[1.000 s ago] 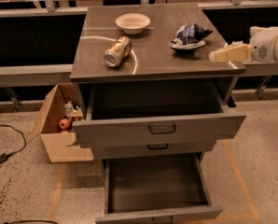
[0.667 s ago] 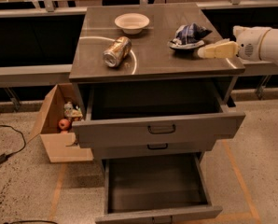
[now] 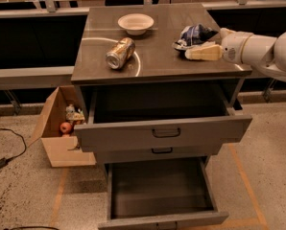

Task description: Place blue chip bag into paper bowl

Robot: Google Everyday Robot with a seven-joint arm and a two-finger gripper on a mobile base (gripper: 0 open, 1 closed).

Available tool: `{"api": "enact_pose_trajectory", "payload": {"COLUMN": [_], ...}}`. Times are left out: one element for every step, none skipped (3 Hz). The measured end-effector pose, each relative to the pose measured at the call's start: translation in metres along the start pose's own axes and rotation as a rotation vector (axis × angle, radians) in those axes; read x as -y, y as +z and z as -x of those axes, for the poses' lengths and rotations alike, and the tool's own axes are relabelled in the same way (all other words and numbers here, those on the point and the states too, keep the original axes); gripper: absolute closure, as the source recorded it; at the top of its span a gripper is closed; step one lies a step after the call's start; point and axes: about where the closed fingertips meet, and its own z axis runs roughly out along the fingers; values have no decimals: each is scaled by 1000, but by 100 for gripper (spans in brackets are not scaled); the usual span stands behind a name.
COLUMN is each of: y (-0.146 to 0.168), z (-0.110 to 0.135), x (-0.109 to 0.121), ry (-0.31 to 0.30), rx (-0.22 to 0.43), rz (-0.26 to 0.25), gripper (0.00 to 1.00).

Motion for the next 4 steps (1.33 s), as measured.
{"api": "enact_pose_trajectory", "payload": {"y": [30, 52, 62, 69], "z": [-1, -3, 1, 13], "x": [-3, -4, -1, 3], "ry": [-18, -13, -14, -33], "rx": [32, 37, 22, -17], "rz": [-24, -53, -85, -96], "gripper": [0, 18, 40, 64]}}
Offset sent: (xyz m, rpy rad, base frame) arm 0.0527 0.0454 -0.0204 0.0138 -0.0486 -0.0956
